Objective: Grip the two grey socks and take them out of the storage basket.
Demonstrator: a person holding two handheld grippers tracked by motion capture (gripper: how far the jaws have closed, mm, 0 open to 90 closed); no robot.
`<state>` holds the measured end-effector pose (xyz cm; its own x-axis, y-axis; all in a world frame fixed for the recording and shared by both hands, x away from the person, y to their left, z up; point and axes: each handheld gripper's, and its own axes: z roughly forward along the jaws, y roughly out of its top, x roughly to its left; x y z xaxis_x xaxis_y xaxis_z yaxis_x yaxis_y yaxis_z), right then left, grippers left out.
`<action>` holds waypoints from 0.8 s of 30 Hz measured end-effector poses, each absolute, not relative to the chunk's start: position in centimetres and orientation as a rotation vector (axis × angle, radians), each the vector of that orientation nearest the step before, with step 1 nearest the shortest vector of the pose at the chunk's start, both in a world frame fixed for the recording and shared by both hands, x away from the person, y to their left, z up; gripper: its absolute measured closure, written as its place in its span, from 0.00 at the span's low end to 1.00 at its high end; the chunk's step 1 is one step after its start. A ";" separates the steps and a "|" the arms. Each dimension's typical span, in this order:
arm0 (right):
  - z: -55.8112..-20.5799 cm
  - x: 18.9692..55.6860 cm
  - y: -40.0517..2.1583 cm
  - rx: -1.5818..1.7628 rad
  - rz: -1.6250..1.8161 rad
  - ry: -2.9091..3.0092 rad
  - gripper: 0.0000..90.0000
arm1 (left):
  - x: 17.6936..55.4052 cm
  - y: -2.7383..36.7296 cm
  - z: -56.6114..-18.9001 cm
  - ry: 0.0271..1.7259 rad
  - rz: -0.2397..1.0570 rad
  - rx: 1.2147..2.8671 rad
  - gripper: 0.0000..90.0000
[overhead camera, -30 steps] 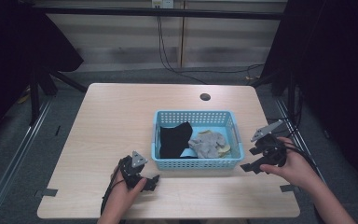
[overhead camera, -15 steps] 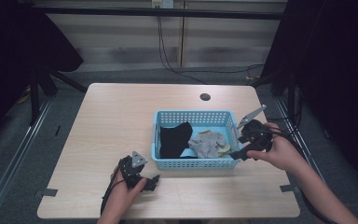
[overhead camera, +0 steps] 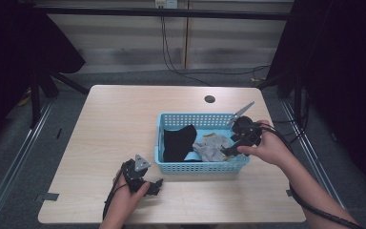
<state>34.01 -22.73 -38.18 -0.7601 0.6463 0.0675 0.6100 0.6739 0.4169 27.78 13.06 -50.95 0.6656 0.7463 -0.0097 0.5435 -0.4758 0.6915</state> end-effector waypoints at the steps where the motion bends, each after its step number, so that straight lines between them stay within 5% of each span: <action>1: -38.3 34.3 -22.2 1.036 0.641 2.803 0.34 | 27.8 13.1 -50.9 0.990 0.383 2.201 0.00; 24: -41.9 37.0 -18.1 1.024 0.548 2.863 0.37 | 27.8 13.1 -51.0 0.990 0.382 2.199 0.00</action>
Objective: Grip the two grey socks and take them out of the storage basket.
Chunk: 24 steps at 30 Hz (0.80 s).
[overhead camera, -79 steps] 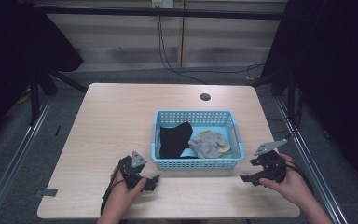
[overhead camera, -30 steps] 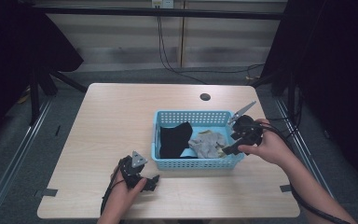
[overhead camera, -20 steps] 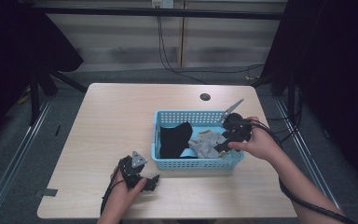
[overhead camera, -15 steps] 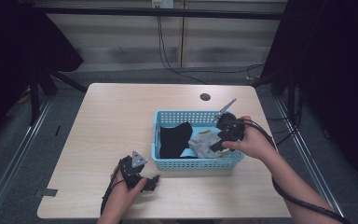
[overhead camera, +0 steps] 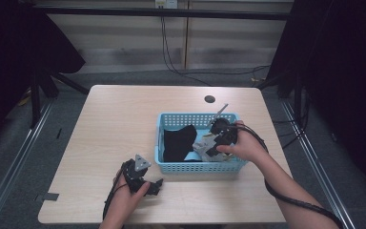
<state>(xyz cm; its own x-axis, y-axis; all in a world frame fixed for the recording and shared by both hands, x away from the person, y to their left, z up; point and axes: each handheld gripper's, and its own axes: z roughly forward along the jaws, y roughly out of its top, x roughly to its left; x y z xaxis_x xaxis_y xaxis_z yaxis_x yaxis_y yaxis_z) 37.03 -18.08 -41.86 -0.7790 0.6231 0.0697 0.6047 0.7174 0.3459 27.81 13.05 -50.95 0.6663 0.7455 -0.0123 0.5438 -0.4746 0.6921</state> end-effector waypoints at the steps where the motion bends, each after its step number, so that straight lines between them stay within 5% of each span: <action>1: -42.3 37.3 -17.9 1.028 0.544 2.859 0.37 | 27.8 13.1 -51.0 0.990 0.382 2.199 0.00; 7: -43.4 37.8 -17.5 1.041 0.548 2.874 0.41 | 27.9 13.0 -51.0 0.989 0.381 2.195 0.00; 10: -43.8 37.9 -17.2 1.046 0.515 2.880 0.51 | 27.9 13.0 -51.0 0.990 0.380 2.196 0.00; 14: -43.7 37.8 -16.8 0.973 0.509 2.943 0.83 | 28.0 12.9 -51.0 0.984 0.385 2.202 0.00; 24: -41.2 37.4 -17.3 0.982 0.499 2.961 0.87 | 28.2 12.7 -51.0 0.990 0.375 2.189 0.00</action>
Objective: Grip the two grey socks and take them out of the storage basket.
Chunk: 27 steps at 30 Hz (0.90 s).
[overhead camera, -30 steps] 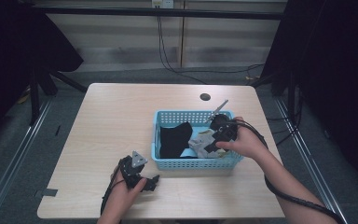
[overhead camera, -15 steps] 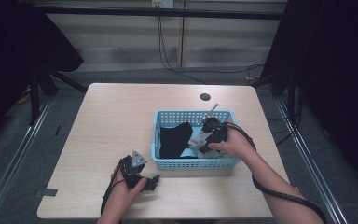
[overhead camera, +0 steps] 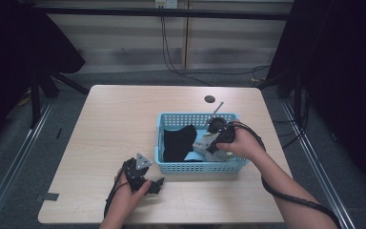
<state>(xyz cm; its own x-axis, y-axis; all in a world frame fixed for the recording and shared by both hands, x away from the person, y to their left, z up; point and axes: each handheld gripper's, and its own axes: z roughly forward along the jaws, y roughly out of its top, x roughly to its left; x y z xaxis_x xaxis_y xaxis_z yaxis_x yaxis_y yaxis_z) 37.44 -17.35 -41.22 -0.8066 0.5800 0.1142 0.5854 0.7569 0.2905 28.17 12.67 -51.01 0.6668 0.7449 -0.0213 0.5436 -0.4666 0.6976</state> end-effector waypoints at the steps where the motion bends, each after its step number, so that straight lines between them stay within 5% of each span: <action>1: -41.0 37.4 -17.4 -0.972 -0.490 -2.931 0.87 | 28.2 12.7 -51.0 0.984 0.381 2.194 0.00; 27: -33.8 36.4 -19.9 -0.991 -0.544 -2.972 0.86 | 28.1 12.7 -51.0 0.987 0.383 2.197 0.00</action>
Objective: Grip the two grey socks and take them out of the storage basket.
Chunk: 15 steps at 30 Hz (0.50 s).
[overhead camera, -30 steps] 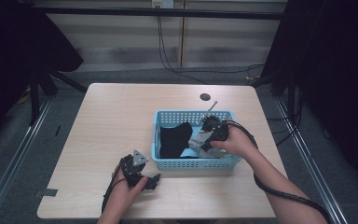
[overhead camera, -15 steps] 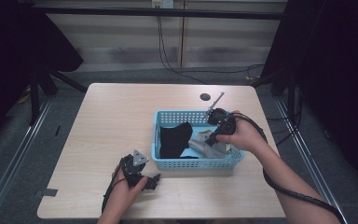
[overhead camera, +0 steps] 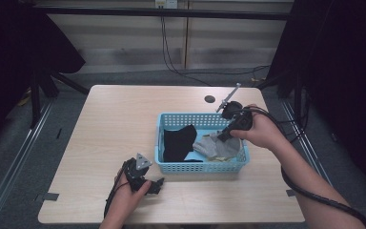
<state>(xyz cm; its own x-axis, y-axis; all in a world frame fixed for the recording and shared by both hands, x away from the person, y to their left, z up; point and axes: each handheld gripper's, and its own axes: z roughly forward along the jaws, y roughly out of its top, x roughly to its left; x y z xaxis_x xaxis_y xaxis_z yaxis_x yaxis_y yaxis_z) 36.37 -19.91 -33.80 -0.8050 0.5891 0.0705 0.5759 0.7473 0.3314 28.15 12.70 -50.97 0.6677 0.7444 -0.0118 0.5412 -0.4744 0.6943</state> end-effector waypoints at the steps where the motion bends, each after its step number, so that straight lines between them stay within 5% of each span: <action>1: -33.4 36.4 -20.5 0.972 0.536 2.895 0.86 | 28.1 12.7 -51.0 0.987 0.384 2.197 0.00; 15: -32.3 36.3 -24.1 1.042 0.516 2.856 0.86 | 28.1 12.7 -51.0 0.988 0.383 2.197 0.00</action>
<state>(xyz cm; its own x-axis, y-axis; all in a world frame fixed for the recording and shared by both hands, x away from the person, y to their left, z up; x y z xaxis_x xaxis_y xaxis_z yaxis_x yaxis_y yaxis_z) 36.34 -24.08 -32.31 -0.7702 0.6350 0.0593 0.6157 0.7160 0.3291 28.14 12.70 -50.97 0.6673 0.7447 -0.0120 0.5415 -0.4740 0.6944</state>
